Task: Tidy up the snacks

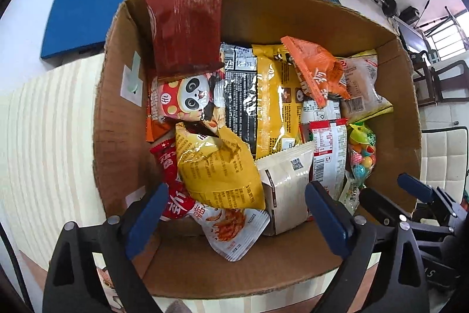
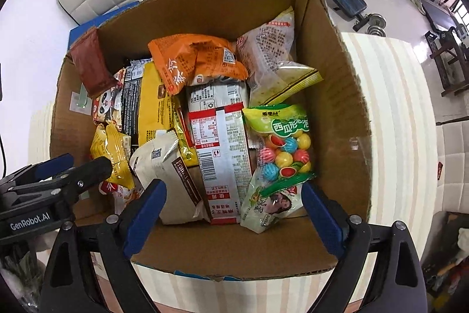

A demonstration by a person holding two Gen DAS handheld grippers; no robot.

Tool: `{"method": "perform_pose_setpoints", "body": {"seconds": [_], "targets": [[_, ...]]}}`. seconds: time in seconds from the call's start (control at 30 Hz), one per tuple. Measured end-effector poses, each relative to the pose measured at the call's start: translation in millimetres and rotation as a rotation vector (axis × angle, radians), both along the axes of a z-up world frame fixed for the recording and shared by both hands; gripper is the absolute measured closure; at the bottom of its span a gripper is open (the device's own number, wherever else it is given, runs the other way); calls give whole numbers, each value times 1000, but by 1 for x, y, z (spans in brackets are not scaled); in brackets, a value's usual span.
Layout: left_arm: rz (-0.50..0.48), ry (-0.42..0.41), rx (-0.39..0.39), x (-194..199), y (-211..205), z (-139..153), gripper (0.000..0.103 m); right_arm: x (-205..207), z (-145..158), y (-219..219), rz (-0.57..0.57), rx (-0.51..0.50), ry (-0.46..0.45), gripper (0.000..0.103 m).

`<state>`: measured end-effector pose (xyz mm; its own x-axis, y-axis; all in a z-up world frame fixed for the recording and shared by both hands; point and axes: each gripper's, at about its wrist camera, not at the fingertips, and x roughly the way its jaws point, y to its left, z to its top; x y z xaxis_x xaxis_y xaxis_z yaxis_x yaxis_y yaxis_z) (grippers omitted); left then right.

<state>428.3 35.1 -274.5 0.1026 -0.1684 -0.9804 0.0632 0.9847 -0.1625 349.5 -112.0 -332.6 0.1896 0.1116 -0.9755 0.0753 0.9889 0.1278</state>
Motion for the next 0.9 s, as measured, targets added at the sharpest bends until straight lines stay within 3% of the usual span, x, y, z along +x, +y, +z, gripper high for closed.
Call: {"method": "perform_pose_setpoints", "body": {"seconds": [0.43,0.9], "targets": [[51,-139,27,-53,3,49,7,-36,45,-5,29,-26,-97,7],[73,-334,46,-165,-8,134,7,-153,135,-11,64,-20,-264,7]]}}
